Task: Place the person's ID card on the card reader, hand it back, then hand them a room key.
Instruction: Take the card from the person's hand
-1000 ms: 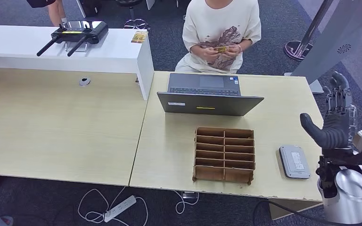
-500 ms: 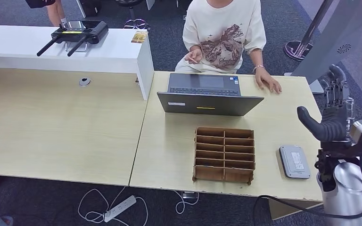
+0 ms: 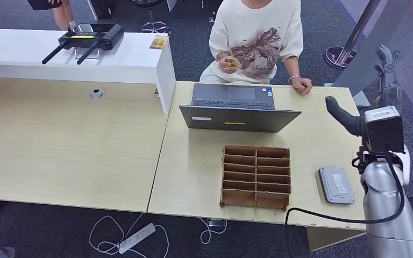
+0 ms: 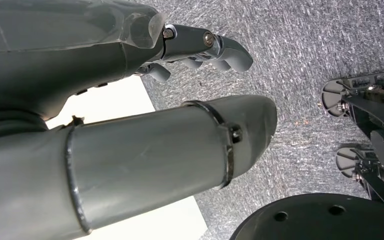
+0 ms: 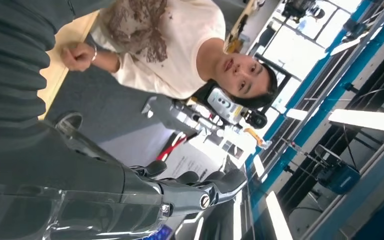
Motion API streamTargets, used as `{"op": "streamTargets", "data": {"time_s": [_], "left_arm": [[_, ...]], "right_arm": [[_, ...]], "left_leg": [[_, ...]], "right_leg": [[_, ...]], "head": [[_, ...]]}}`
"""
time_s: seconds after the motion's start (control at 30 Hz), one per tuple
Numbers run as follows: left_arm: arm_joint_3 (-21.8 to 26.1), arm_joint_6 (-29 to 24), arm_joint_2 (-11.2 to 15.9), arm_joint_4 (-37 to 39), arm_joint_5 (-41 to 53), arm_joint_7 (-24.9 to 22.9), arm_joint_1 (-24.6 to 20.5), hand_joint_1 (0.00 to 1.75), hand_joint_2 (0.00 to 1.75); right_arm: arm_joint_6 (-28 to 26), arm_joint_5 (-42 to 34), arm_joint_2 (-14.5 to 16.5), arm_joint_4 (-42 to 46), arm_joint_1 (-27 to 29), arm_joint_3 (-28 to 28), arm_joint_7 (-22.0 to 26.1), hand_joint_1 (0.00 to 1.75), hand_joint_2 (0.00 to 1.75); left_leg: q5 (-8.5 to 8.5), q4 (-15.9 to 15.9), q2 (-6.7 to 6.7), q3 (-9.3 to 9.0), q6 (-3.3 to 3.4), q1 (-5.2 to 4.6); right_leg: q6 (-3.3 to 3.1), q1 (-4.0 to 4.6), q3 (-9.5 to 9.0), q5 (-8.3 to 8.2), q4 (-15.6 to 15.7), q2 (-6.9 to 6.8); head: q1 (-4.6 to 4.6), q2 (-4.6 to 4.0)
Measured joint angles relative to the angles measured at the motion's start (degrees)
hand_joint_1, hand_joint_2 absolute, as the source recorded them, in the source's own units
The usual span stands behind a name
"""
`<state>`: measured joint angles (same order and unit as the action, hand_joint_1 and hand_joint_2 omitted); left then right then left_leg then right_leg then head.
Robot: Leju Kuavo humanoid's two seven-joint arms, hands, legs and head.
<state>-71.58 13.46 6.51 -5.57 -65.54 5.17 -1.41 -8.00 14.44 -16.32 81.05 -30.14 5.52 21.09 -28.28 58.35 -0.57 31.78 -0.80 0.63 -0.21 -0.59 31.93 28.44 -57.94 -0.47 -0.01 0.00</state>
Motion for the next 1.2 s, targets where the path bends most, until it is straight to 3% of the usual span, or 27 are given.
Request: {"op": "streamTargets", "data": {"time_s": [0.4, 0.67, 1.2], "left_arm": [[-0.46, 0.01, 0.22, 0.00, 0.57, -0.52, -0.56, 0.00, 0.00], [-1.06, 0.25, 0.40, 0.00, 0.63, -1.06, -1.03, 0.00, 0.00], [-2.50, 0.37, 0.93, -0.10, 1.82, -2.03, -1.72, 0.00, 0.00]], "right_arm": [[-8.06, 14.64, 0.67, -7.48, -9.09, 5.27, -4.78, 0.00, 1.75], [-12.25, 29.45, 4.26, -21.47, -20.49, 9.22, -11.84, 0.00, 1.75], [-14.68, 40.28, 8.88, -40.41, -30.97, 11.99, -17.75, 0.00, 1.75]], "left_leg": [[0.02, 0.00, -0.02, 0.02, -0.02, 0.00], [0.07, 0.00, 0.00, -0.01, -0.02, 0.01], [0.08, 0.00, -0.03, 0.00, -0.01, 0.00]], "right_leg": [[-0.01, 0.00, 0.00, -0.02, -0.02, 0.00], [-0.03, 0.01, 0.00, -0.04, -0.06, 0.01], [-0.03, 0.00, 0.01, -0.04, -0.06, -0.01]], "head": [[0.01, 0.00], [0.01, 0.00], [0.01, 0.00]]}}
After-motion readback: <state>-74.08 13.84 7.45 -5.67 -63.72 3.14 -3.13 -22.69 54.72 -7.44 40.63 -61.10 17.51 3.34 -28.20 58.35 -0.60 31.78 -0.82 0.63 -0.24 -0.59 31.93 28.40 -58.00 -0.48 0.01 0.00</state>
